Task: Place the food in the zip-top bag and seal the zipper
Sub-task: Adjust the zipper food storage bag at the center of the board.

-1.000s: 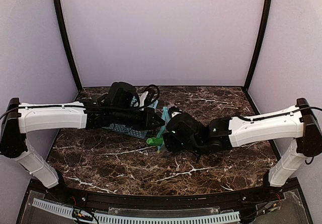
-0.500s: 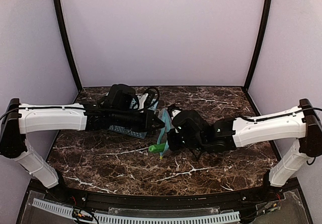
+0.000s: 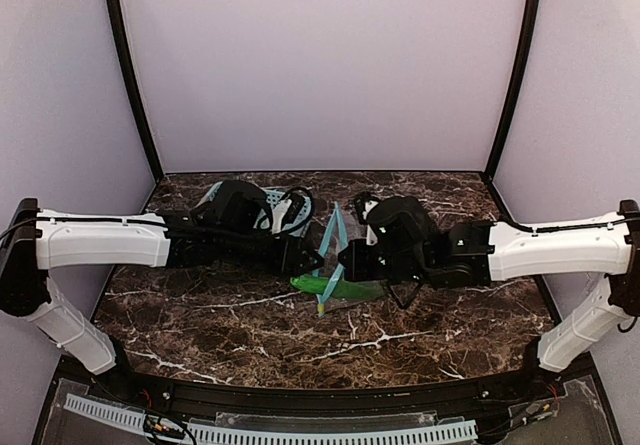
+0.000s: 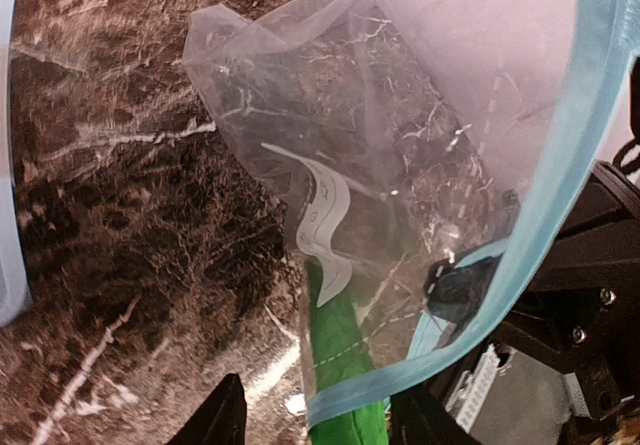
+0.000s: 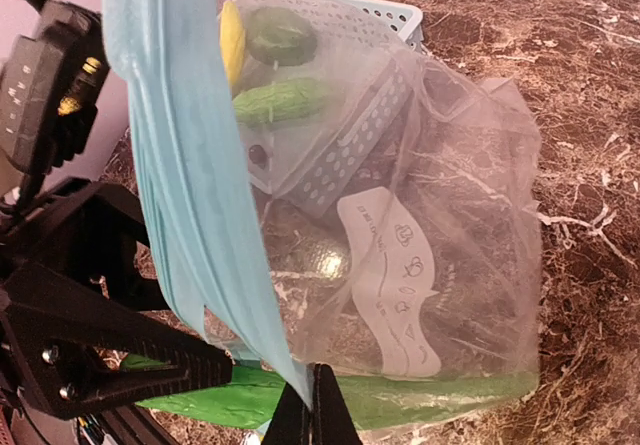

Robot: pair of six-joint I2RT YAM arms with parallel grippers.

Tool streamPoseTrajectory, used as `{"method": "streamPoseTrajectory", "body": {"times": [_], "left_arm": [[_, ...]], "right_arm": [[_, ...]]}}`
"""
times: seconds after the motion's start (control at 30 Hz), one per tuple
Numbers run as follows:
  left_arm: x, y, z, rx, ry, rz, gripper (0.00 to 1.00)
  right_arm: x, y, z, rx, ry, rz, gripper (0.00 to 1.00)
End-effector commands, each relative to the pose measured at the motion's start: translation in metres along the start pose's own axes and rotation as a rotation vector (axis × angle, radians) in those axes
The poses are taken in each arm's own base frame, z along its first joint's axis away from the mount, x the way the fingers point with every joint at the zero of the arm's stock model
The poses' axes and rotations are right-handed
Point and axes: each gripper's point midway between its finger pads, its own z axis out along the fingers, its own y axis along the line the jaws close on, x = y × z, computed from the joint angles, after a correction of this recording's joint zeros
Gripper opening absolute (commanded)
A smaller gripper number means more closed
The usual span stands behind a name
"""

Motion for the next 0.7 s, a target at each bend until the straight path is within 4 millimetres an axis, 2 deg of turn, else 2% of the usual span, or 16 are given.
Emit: {"method": "streamPoseTrajectory", "body": {"times": [0.0, 0.2, 0.37, 0.6, 0.67], "left_arm": [[0.010, 0.000, -0.004, 0.026, -0.012, -0.008, 0.56], [0.012, 0.011, -0.005, 0.009, -0.050, -0.053, 0.67], [0.006, -0.006, -0.015, 0.110, -0.100, -0.054, 0.72], [0.006, -0.031, -0.006, 0.257, -0.060, -0.002, 0.74], [0.003, -0.033, -0.005, 0.260, -0.065, 0.003, 0.71]], "right_arm": [[-0.002, 0.003, -0.005, -0.048, 0.016, 0.056, 0.00], [-0.001, 0.003, -0.010, -0.100, 0.035, 0.086, 0.00], [0.002, 0.000, -0.011, -0.127, 0.061, 0.105, 0.00], [0.003, 0.010, -0.011, -0.183, 0.091, 0.102, 0.00], [0.002, 0.012, -0.012, -0.201, 0.096, 0.105, 0.00]]}}
